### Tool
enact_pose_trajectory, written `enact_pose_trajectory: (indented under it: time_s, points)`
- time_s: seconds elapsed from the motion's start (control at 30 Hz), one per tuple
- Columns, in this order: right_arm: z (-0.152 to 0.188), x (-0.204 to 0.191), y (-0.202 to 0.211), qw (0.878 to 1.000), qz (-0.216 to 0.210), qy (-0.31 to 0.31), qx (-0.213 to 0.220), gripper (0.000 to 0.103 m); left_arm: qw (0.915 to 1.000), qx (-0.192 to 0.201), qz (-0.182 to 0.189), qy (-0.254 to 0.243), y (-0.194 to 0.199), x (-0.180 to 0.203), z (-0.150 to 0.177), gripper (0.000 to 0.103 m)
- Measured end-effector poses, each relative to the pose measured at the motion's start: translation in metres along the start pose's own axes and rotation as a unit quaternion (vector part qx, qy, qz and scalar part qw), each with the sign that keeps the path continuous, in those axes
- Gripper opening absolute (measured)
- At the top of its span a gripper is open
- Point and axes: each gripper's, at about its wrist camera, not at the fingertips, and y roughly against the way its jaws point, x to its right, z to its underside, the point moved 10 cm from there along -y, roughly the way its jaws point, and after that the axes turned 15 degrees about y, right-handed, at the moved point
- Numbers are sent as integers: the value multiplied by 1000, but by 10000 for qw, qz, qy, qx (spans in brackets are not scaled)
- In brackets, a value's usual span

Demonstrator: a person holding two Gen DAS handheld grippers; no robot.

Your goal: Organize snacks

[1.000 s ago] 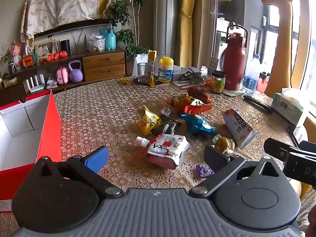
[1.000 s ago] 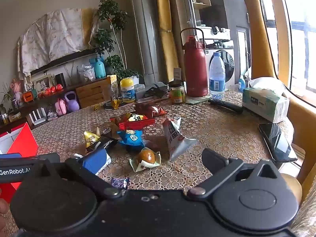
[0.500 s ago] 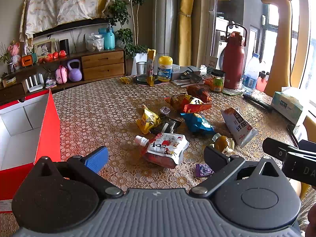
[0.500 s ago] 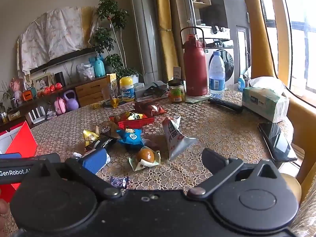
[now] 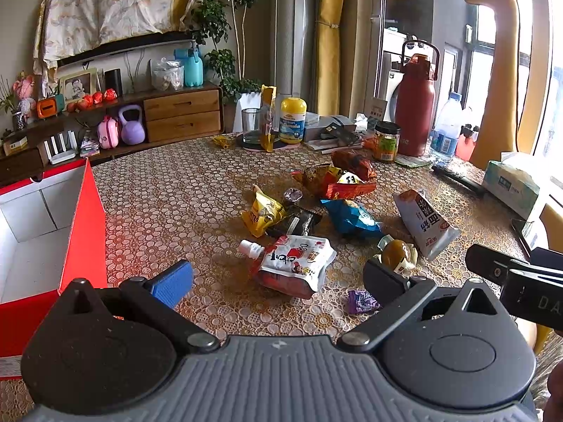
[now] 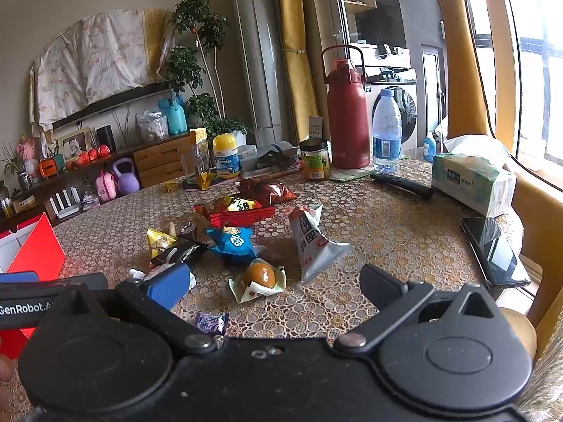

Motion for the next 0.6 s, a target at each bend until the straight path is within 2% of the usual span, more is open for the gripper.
enact_pose_trajectory:
  time_s: [0.6]
  points:
    - [3, 0, -2, 10000, 2, -2, -23, 103, 10000, -9, -6, -4, 0, 0, 0, 103]
